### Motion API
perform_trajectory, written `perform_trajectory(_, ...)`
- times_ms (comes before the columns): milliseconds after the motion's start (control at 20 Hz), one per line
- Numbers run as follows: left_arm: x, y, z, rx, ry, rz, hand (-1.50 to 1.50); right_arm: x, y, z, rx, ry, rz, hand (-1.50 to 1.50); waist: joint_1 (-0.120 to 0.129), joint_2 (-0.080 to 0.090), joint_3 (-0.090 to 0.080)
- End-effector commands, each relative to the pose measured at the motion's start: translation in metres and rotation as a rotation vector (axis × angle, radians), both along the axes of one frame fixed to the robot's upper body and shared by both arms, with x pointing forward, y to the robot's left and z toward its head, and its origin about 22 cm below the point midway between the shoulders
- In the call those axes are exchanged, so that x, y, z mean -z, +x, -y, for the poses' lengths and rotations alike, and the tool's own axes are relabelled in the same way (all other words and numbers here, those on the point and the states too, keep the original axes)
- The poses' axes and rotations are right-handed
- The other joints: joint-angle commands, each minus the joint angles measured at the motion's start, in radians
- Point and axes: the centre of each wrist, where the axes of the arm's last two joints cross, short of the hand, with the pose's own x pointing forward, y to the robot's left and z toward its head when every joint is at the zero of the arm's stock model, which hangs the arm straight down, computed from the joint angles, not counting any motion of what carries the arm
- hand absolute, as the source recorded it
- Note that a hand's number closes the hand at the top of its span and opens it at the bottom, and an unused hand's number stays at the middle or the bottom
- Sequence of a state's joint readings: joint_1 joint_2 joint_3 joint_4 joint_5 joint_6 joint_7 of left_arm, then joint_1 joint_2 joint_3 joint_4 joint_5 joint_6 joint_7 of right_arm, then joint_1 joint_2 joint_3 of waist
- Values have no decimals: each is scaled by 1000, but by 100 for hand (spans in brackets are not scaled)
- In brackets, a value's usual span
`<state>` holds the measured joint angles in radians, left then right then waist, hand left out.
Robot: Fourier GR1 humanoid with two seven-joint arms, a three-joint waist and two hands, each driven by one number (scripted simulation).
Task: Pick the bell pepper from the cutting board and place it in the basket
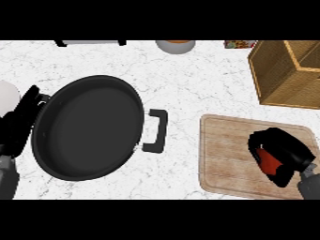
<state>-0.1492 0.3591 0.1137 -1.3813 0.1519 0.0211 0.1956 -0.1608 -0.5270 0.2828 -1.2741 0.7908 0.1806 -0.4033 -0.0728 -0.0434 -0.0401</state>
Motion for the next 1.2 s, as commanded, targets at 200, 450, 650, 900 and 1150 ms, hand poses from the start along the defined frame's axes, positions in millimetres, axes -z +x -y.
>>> perform_trajectory(200,5,-6,-6,-14,7,4,0,14,-56,-90,130,471,-77,150,-14,20,37)
perform_trajectory(450,8,-12,1,-5,-9,-7,0,-43,-93,-123,136,736,74,150,-2,18,36)
perform_trajectory(650,-11,-8,6,27,-5,3,0,-107,-124,-107,252,741,219,150,29,25,38)
perform_trajectory(900,-13,3,19,61,3,1,0,-175,-164,-92,372,683,311,150,51,38,39)
perform_trajectory(1150,-5,6,19,77,-9,13,0,-204,-145,-97,437,657,405,150,71,42,37)
